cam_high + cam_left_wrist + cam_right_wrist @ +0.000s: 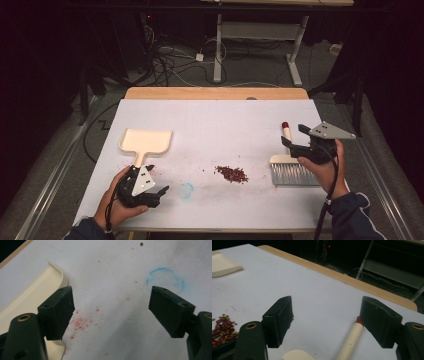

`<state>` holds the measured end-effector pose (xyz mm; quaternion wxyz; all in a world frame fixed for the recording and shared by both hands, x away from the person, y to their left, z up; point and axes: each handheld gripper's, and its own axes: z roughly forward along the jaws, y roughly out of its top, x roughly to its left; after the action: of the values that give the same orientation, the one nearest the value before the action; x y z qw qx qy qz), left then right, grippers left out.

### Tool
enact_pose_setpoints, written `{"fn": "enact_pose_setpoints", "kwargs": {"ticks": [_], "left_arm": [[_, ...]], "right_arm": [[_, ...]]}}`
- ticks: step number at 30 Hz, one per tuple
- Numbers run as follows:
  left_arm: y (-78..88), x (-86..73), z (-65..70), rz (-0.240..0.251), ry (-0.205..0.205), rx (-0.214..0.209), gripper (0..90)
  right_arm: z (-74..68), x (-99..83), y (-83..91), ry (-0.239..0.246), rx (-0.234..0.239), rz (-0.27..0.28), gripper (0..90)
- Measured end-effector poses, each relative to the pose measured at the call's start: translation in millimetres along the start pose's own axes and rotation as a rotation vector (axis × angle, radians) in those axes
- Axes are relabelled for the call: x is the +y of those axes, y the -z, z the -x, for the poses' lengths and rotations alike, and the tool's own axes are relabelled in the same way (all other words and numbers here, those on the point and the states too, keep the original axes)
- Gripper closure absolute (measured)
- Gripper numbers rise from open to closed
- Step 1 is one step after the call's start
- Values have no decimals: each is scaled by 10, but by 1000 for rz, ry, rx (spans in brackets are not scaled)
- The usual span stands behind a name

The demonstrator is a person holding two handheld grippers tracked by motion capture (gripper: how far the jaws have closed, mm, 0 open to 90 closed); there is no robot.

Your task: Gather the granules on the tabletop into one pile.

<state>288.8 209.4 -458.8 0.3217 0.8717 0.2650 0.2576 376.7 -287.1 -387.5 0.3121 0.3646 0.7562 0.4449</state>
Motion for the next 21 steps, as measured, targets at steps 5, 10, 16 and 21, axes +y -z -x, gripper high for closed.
{"fn": "enact_pose_setpoints", "kwargs": {"ticks": [5,10,16,21], "left_arm": [[-21,9,-11,2,0,-7,198],[-12,15,-6,9,-1,-5,198],[-41,24,-16,6,-3,-9,198],[-45,25,-9,3,-6,-13,197]], "right_arm": [[-95,-6,197,10,-19,45,235],[-185,-48,335,37,-13,80,223],[-284,-126,434,37,-32,78,221],[-356,-216,479,45,-33,88,222]]}}
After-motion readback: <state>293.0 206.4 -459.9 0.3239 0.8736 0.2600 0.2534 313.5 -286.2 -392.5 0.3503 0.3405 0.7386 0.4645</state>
